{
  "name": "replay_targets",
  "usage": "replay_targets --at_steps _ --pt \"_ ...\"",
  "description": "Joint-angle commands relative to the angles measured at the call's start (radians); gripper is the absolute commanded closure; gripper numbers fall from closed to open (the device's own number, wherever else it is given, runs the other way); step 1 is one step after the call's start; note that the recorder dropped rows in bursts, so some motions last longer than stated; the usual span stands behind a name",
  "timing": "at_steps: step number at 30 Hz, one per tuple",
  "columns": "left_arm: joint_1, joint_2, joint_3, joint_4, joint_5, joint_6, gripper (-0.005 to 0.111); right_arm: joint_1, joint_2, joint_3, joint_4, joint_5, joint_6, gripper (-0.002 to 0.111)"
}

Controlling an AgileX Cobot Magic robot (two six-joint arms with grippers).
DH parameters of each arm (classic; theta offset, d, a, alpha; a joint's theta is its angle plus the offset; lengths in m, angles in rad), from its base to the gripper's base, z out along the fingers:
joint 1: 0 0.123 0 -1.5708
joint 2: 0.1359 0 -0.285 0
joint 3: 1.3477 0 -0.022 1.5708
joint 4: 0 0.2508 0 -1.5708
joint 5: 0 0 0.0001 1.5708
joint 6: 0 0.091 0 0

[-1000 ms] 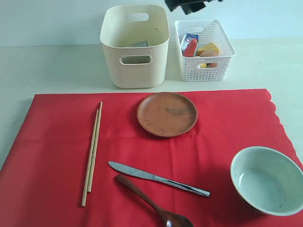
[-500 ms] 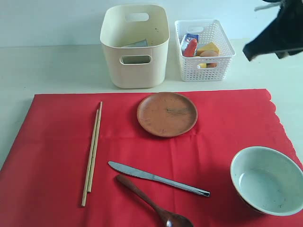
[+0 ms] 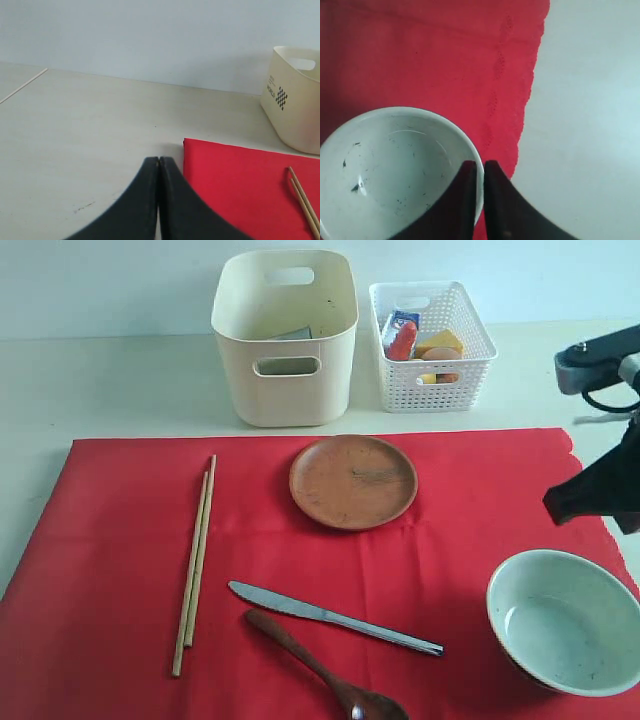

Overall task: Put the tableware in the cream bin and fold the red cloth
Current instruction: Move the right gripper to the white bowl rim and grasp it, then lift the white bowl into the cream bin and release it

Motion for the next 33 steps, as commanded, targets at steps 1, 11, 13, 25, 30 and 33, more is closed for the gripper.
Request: replay_targets --at_steps 1,11,13,25,30,33 --pt "-0.005 -0.007 0.003 -0.007 -0.003 0.002 0.104 -0.003 0.005 0.055 0.000 -0.106 0.041 0.085" --pt "-0.005 -0.007 0.003 -0.007 -0.003 0.002 0.104 -0.003 0.136 0.096 -0.004 -0.200 0.043 0.039" --pt "-0.005 -0.007 0.003 -0.007 -0.003 0.002 0.104 -0.003 0.175 0.096 -0.004 -0.207 0.043 0.039" --pt "-0.005 -0.007 0.003 -0.007 -0.003 0.002 0.104 -0.003 0.320 0.096 -0.004 -0.236 0.041 0.068" --pt "-0.005 -0.007 0.003 -0.007 -0.003 0.002 0.104 -0.003 0.305 0.092 0.007 -0.206 0.041 0.107" --pt "-0.005 -0.007 0.003 -0.007 -0.003 0.002 0.104 -0.003 0.249 0.058 0.052 -0.168 0.022 0.108"
